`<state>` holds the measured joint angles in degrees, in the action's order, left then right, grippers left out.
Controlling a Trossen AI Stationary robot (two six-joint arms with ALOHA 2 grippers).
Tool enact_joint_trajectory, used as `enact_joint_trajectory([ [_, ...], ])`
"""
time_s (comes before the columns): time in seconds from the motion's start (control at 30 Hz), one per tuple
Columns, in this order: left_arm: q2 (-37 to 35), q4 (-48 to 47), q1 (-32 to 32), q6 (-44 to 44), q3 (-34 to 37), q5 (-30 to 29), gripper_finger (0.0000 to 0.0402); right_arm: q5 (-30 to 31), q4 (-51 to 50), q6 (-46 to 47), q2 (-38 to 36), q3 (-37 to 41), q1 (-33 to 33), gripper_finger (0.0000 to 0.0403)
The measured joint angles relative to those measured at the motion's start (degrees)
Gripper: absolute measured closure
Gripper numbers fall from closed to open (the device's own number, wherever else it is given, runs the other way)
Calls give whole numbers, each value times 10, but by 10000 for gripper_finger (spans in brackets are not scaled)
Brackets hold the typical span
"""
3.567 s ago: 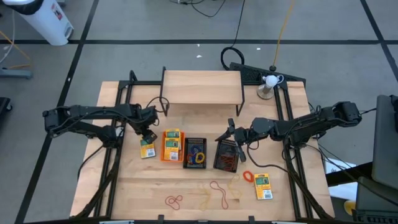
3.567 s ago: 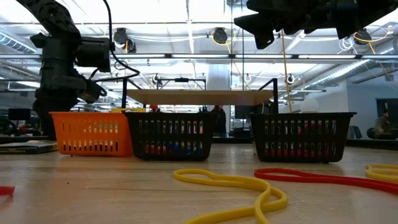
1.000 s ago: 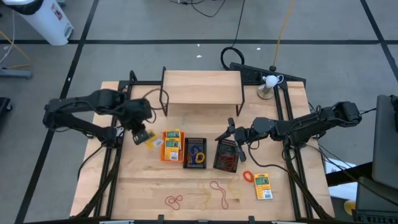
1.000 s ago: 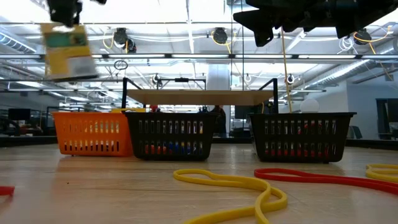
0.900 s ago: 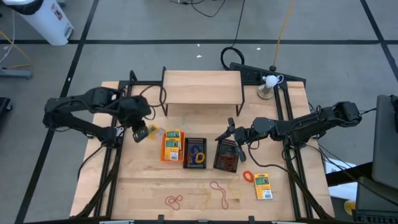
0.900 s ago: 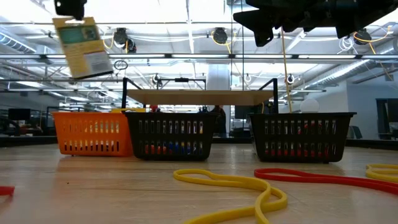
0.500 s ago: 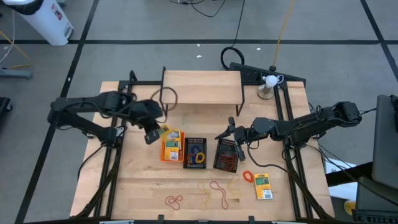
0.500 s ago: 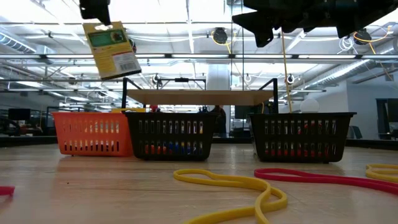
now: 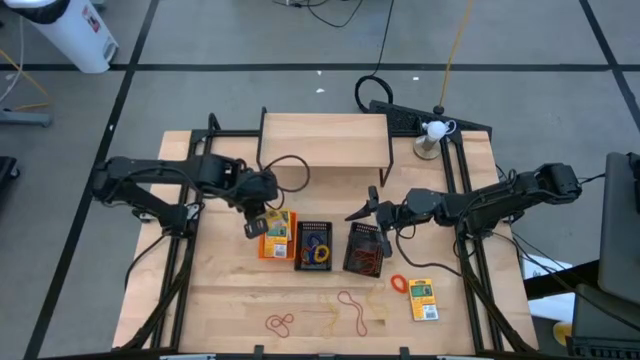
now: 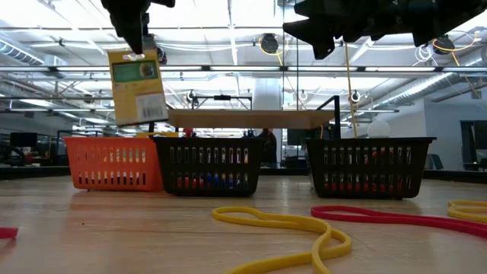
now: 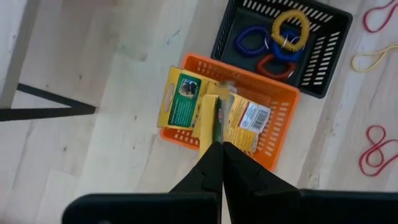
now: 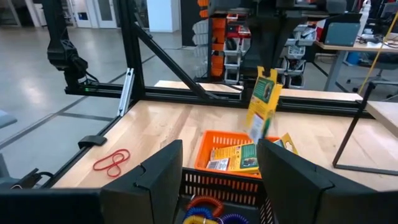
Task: Pick & Place Office Desk Supplies
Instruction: Put the crayons box into the orange bin
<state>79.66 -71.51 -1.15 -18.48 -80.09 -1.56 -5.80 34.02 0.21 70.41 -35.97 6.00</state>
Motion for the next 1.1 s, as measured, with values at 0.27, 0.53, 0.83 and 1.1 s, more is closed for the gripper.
enact_joint_trajectory([
  [0.27,0,9,3,10,0,0,401,0,0,0,0,0,0,206],
  [0.53,0,13,33,25,0,-1,401,0,0,0,0,0,0,206],
  [0.83,0,14,50,42,0,-1,401,0,0,0,0,0,0,206],
  [1.1,0,14,51,45,0,-1,401,0,0,0,0,0,0,206],
])
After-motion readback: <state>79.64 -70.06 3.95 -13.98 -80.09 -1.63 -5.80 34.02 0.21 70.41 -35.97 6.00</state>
